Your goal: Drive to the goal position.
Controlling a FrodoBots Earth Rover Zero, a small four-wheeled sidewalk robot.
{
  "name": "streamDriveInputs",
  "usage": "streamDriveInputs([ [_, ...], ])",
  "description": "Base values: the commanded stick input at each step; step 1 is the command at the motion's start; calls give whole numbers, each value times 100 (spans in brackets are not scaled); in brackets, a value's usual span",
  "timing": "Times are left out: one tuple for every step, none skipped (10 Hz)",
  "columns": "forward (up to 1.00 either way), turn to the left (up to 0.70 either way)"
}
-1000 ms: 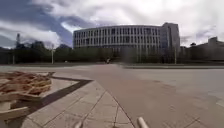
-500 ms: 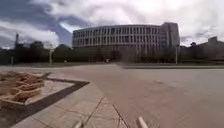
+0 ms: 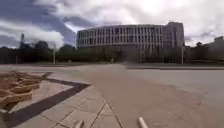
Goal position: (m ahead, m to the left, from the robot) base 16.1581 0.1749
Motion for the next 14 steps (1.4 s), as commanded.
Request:
streamDriveInputs([
  [70, 0],
  [70, 0],
  [70, 0],
  [70, 0],
  [70, 0],
  [70, 0],
  [70, 0],
  [70, 0],
  [70, 0],
  [70, 0],
  [70, 0],
  [70, 0],
  [70, 0],
  [70, -5],
])
